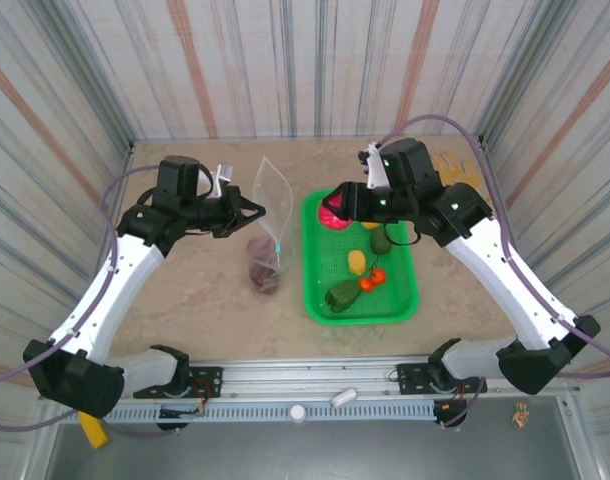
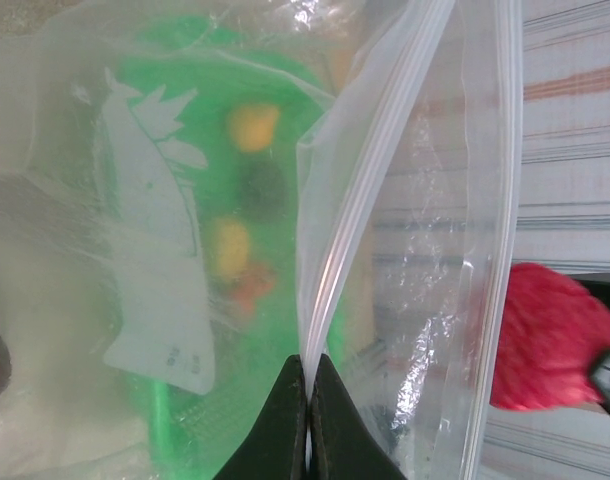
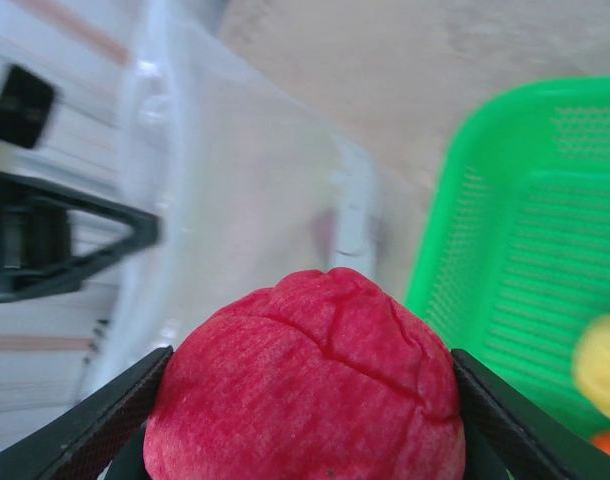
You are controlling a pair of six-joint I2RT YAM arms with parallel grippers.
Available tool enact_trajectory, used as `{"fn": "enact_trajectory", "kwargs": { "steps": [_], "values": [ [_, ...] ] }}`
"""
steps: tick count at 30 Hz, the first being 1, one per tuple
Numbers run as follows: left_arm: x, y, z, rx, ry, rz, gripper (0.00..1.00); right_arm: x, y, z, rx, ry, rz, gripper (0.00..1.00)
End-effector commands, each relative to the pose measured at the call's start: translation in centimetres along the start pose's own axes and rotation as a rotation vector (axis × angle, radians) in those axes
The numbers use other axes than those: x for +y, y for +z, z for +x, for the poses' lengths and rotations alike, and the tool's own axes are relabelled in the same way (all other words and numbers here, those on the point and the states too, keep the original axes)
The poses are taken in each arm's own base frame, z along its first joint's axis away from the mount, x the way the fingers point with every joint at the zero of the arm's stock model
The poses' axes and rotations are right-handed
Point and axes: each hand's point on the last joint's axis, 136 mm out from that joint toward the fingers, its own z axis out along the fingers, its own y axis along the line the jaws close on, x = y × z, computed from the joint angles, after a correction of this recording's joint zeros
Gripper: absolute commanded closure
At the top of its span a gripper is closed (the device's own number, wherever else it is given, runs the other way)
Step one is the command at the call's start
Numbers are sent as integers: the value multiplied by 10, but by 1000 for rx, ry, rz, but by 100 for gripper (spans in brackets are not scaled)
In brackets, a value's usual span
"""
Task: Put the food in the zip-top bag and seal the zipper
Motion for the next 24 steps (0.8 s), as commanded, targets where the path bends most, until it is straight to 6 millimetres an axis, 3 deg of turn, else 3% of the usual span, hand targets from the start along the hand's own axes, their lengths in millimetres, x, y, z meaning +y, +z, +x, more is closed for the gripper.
{"fn": "enact_trajectory", "kwargs": {
  "steps": [1,8,14,19,24],
  "values": [
    [-9,2,3,26,-2,30,100,46,4,-17,-11,-26,-148,34],
    [-11,4,4,33,1,34,100,95,26,-34,-2,-39,-281,33],
    [-13,4,3,35,5,42,100,107,53,-30,45,-57,-287,33],
    [-14,2,5,35,8,51,100,83,80,-20,74,-80,-161,33],
    [-19,-2,6,33,25,57,100,42,89,-19,40,-144,74,33]
  ]
}}
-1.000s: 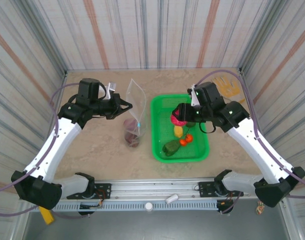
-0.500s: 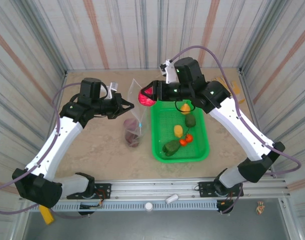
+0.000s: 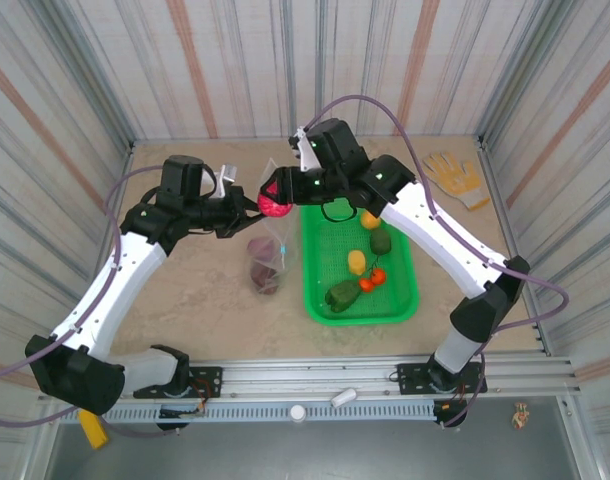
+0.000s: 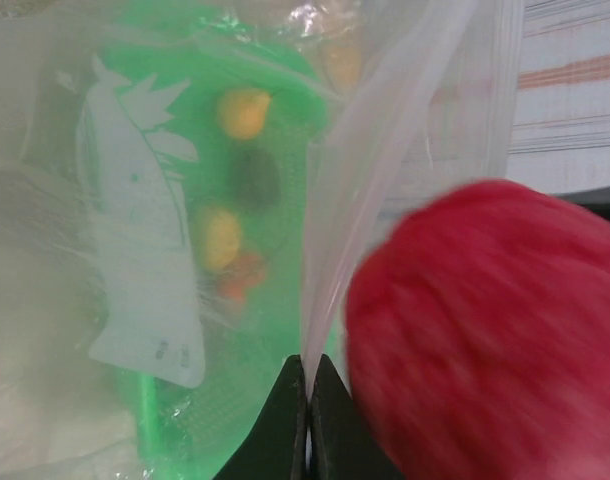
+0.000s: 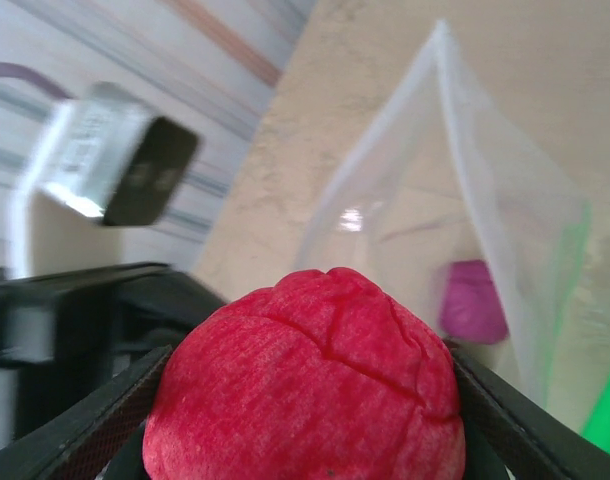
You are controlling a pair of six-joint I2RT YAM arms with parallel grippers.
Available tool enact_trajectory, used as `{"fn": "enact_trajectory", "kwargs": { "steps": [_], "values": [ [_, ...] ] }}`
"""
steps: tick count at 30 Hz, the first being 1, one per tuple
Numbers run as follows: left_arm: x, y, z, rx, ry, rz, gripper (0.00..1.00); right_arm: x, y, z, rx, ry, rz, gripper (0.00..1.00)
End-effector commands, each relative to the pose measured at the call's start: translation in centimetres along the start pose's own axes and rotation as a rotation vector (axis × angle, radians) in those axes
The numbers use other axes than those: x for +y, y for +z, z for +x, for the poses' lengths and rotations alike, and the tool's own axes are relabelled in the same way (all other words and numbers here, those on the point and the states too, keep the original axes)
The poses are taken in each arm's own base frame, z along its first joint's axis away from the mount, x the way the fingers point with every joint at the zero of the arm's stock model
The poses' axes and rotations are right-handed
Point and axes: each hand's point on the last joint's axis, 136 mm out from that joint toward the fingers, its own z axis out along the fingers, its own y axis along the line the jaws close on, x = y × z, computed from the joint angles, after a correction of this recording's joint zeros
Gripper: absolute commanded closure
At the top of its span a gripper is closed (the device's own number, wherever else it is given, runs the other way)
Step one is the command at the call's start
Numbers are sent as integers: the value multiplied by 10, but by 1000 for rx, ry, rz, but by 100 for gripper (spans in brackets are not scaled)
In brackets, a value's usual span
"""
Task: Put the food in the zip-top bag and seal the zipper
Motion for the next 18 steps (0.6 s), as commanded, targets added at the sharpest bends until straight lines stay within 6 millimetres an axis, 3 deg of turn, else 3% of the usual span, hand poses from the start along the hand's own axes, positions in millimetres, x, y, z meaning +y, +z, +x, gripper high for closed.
{"fn": "enact_trajectory", "kwargs": {
  "steps": [1,6,11,14,18],
  "values": [
    [-18,-9,3,4,42,44,100,-26,-7,-1,-33,-85,188,33],
    [-27,-15,1,-8,57,53,100,-38,-5,7,-37,-176,320,31],
    [-30,-15,-2,-9,61,51,100,-31,3,15,-6,-198,307,24],
    [-27,-15,-1,-9,59,45,100,-29,1,13,-13,-197,302,15],
    [-25,-14,-1,-11,58,40,100,-26,-2,13,-17,-198,289,12]
  ]
}}
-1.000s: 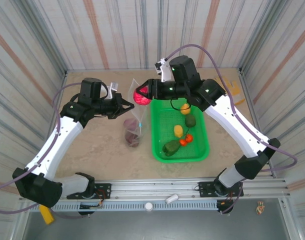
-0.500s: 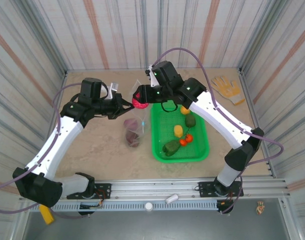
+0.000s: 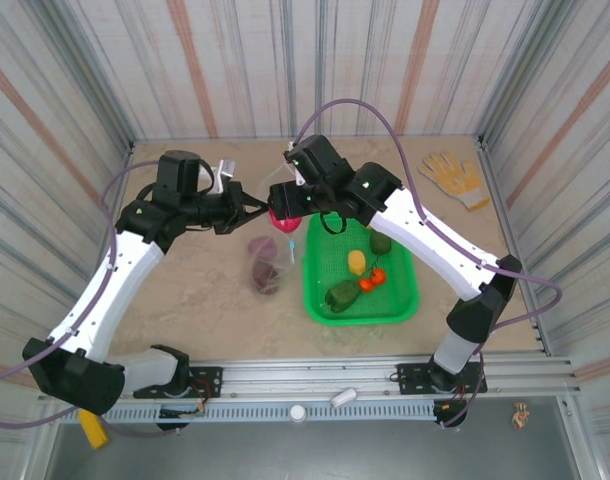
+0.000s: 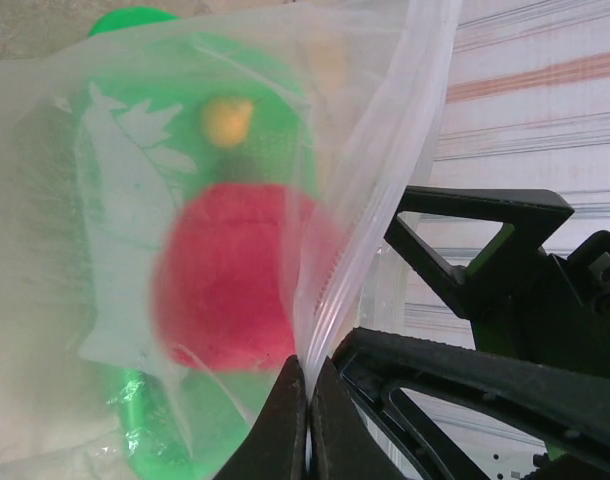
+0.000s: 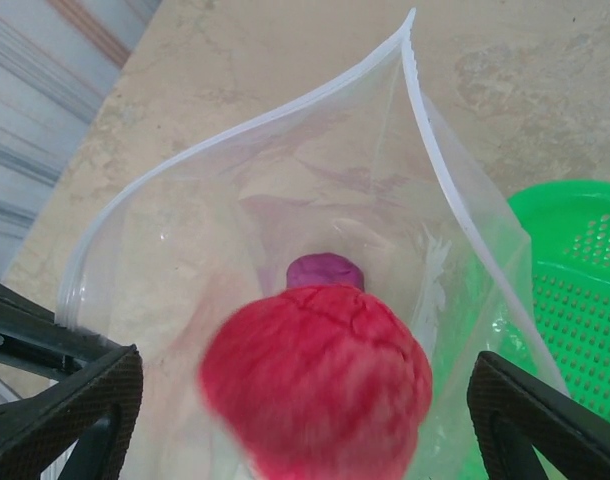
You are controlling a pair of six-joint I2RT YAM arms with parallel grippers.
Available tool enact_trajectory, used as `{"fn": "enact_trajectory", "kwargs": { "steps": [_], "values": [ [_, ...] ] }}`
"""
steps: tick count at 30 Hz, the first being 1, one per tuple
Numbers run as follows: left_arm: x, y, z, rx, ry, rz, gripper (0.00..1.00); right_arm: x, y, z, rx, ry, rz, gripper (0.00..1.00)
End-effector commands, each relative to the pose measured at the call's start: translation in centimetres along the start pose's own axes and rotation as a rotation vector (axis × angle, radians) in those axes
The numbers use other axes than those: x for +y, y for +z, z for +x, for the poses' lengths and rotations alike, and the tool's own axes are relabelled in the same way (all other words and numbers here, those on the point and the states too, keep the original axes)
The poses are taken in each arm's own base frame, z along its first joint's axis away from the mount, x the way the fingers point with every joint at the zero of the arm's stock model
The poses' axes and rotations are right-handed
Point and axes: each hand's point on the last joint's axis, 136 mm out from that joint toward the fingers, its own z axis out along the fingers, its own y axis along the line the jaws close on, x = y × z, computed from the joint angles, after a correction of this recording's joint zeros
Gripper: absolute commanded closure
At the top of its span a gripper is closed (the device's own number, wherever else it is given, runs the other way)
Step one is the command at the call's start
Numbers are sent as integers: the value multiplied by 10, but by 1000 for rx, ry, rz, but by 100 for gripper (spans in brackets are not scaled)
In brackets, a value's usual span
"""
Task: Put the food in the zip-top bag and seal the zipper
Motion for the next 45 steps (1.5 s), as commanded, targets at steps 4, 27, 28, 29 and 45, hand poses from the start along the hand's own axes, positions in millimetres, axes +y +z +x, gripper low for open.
{"fn": "enact_trajectory", "kwargs": {
  "steps": [4,27,28,29,45],
  "values": [
    [-10,-5,2,3,37,22,100,1,-7,-2,-2,-30,6,12],
    [2,-3,0,-2,10,-8,100,6,-107,-36,-222,-58,-109,20],
    [1,-4,1,-3,14,-4,100,-1,-108,-32,-218,-51,-85,20],
    [0,-5,1,-5,16,-3,100,-10,-106,-26,-206,-41,-66,20],
    [3,-9,2,-22,32,-22,100,-112,-19,168,355,55,169,17]
  ]
}}
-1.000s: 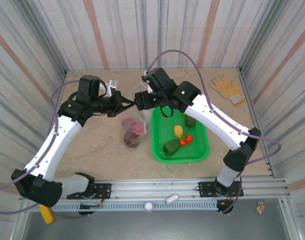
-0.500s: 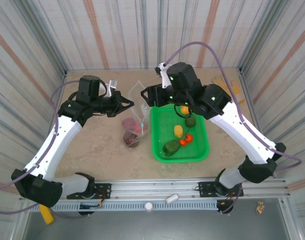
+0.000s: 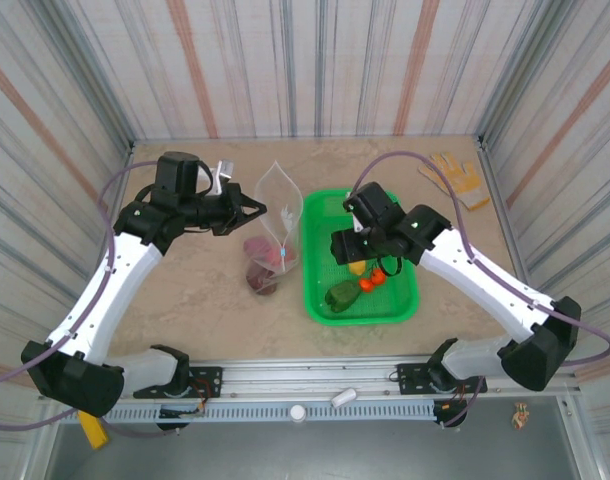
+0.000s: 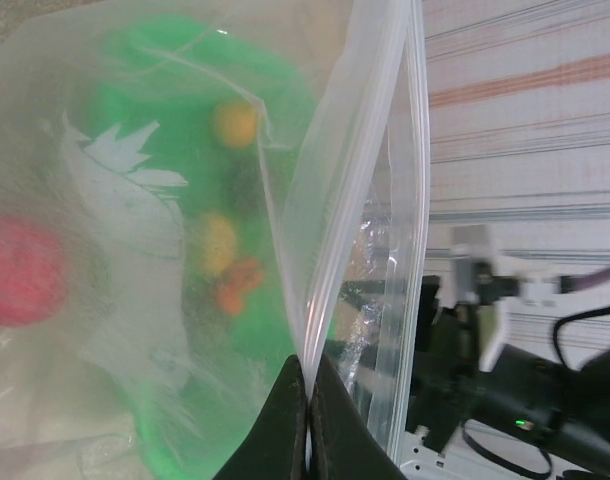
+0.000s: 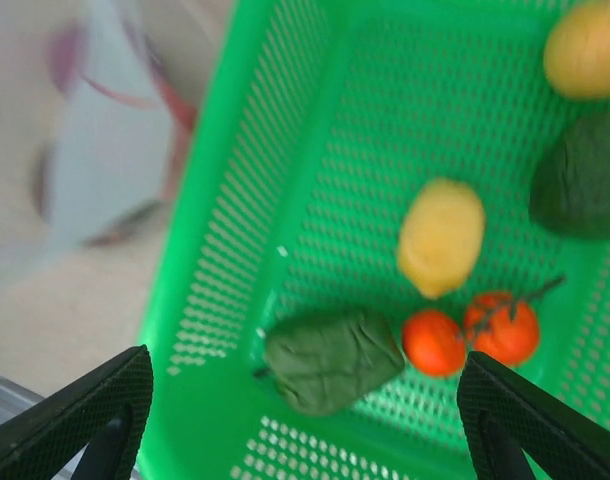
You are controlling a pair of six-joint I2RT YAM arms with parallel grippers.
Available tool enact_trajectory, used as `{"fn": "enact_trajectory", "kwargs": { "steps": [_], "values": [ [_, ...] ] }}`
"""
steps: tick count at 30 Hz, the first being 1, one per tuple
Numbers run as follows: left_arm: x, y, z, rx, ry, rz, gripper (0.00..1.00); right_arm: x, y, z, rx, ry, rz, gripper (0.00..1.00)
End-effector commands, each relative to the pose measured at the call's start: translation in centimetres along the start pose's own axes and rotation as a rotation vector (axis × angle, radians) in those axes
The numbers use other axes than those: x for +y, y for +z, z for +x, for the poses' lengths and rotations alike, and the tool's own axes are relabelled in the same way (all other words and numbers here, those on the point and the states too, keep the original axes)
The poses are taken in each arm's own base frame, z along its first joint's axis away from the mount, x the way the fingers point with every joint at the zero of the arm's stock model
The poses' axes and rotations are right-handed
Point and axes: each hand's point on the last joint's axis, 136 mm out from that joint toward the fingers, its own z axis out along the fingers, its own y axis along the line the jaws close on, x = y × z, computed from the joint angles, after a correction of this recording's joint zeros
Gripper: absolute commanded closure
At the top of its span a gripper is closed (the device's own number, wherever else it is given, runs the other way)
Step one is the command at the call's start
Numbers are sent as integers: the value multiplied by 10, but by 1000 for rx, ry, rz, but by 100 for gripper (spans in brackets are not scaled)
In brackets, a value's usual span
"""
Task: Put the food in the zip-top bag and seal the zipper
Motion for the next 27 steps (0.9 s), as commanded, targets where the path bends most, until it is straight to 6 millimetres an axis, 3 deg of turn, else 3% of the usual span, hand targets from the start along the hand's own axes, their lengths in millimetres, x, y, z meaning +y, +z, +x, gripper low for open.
{"fn": "enact_trajectory", "kwargs": {
  "steps": [1,6,10,20,27],
  "values": [
    [0,-6,1,-12,19,-3,100,-1,19,34,133,-16,15,16],
    [3,-6,3,-17,19,-2,100,-4,52,68,253,-22,55,9],
    [4,-6,4,-14,16,1,100,-3,73,80,306,1,47,4],
    [6,-5,5,-11,24,-3,100,-4,108,80,366,27,27,4],
    [7,-6,3,-18,30,-11,100,-10,124,96,449,3,61,6]
  ]
}}
